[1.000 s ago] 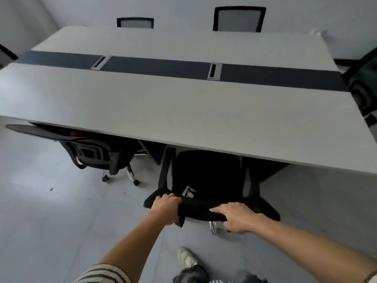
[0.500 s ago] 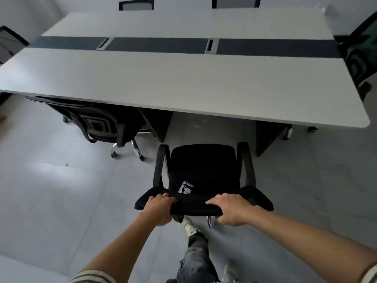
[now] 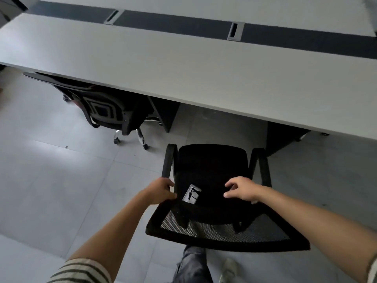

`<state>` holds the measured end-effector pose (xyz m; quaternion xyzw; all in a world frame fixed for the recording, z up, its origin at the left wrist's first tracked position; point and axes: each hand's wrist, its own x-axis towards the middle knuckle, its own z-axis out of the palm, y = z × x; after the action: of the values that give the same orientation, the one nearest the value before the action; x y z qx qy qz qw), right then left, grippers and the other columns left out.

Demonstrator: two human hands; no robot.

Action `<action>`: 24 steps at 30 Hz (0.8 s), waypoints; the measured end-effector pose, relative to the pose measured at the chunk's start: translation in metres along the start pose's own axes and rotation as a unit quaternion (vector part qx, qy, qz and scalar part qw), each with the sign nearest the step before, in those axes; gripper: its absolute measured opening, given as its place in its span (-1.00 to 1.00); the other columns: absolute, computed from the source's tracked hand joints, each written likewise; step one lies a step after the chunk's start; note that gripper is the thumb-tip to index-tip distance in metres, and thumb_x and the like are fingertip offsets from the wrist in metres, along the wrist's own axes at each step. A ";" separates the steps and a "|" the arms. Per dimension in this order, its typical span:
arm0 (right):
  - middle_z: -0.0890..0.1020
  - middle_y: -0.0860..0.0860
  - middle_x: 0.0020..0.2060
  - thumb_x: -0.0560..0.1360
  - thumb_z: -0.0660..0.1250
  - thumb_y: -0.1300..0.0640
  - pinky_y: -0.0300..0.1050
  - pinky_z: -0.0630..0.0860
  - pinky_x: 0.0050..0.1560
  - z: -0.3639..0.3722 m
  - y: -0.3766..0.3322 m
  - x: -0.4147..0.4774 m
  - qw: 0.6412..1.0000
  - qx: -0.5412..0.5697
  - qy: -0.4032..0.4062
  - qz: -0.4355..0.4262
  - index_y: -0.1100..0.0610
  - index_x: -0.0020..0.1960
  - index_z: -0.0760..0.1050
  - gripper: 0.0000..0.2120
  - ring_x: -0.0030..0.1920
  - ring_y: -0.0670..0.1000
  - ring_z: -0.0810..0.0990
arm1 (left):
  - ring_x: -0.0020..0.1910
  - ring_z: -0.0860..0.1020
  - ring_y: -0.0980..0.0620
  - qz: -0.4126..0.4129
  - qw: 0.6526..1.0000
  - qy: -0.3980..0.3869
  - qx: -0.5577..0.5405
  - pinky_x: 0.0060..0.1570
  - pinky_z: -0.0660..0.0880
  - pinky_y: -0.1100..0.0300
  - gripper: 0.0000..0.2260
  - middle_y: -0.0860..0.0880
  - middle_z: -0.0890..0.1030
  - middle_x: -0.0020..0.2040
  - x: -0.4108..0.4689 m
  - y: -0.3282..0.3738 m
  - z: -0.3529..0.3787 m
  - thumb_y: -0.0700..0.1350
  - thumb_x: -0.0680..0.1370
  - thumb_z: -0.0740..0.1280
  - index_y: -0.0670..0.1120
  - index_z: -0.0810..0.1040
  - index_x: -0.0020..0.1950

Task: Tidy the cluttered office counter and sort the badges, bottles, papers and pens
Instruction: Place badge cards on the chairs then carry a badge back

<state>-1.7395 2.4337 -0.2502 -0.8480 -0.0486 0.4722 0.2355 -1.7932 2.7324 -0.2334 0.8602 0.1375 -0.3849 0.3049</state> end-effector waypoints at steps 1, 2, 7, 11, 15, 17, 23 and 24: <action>0.57 0.02 0.19 0.47 0.43 -0.08 -0.21 0.47 0.13 -0.004 -0.002 0.018 1.000 -0.005 0.018 0.016 0.06 0.36 0.45 -0.48 0.16 -0.02 0.56 | 0.04 0.58 -0.08 -0.011 0.999 0.039 0.005 0.04 0.49 0.17 -0.67 -0.12 0.63 0.08 0.017 -0.005 -0.010 -0.11 0.48 0.43 -0.15 0.55 0.22; 0.56 0.04 0.20 0.47 0.42 -0.07 -0.17 0.47 0.17 -0.006 -0.005 0.034 0.999 -0.010 0.031 0.030 0.06 0.35 0.47 -0.51 0.18 0.00 0.55 | 0.05 0.57 -0.10 -0.022 0.998 0.061 0.006 -0.01 0.48 0.17 -0.71 -0.14 0.62 0.07 0.031 -0.009 -0.018 -0.13 0.50 0.40 -0.17 0.57 0.20; 0.57 0.01 0.18 0.49 0.37 -0.08 -0.04 0.53 0.13 -0.007 -0.014 0.115 0.995 -0.052 0.047 0.064 -0.01 0.29 0.50 -0.60 0.12 0.03 0.57 | 0.09 0.55 -0.15 -0.080 0.995 0.061 -0.004 0.04 0.48 0.10 -0.68 -0.16 0.58 0.11 0.112 -0.027 -0.036 -0.11 0.53 0.34 -0.13 0.51 0.26; 0.58 0.01 0.16 0.52 0.33 -0.04 -0.05 0.54 0.07 0.011 -0.012 0.175 0.993 -0.091 0.016 0.077 0.00 0.32 0.47 -0.62 0.09 0.04 0.58 | 0.18 0.49 -0.21 -0.089 0.991 0.095 0.002 0.06 0.42 0.06 -0.65 -0.19 0.53 0.18 0.165 -0.036 -0.025 -0.07 0.57 0.24 -0.16 0.39 0.32; 0.57 0.02 0.19 0.55 0.28 -0.01 -0.04 0.53 0.07 0.039 0.000 0.241 0.985 -0.158 -0.011 0.076 0.01 0.34 0.43 -0.62 0.13 0.06 0.57 | 0.18 0.46 -0.24 -0.122 0.987 0.103 -0.008 -0.01 0.34 0.00 -0.68 -0.19 0.46 0.19 0.221 -0.059 0.007 0.02 0.61 0.11 -0.12 0.29 0.30; 0.56 0.04 0.21 0.56 0.26 0.01 -0.06 0.52 0.04 0.054 0.009 0.278 0.980 -0.183 -0.013 0.071 0.02 0.35 0.42 -0.63 0.14 0.07 0.56 | 0.13 0.47 -0.27 -0.147 0.981 0.117 -0.034 -0.09 0.31 0.02 -0.72 -0.22 0.49 0.15 0.244 -0.072 0.029 0.01 0.64 0.06 -0.14 0.26 0.25; 0.52 0.06 0.23 0.56 0.29 -0.05 -0.04 0.52 0.02 0.110 0.027 0.352 0.972 -0.228 -0.029 0.044 0.04 0.39 0.34 -0.55 0.18 0.09 0.53 | -0.12 0.51 -0.27 -0.124 0.951 0.259 -0.115 -0.23 0.26 0.07 -0.81 -0.06 0.47 -0.19 0.263 -0.090 0.071 -0.01 0.66 0.08 -0.12 0.29 0.12; 0.51 0.06 0.23 0.55 0.30 -0.08 -0.02 0.52 0.04 0.119 0.029 0.357 0.968 -0.244 -0.029 0.043 0.04 0.39 0.32 -0.53 0.20 0.10 0.52 | -0.14 0.51 -0.27 -0.115 0.950 0.267 -0.116 -0.24 0.26 0.08 -0.80 -0.04 0.45 -0.21 0.264 -0.091 0.073 -0.01 0.66 0.09 -0.12 0.30 0.14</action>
<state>-1.6456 2.5587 -0.5936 -0.8671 -0.1327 0.4801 -0.0009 -1.7027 2.7577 -0.5065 0.8687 0.3557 -0.1546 0.3080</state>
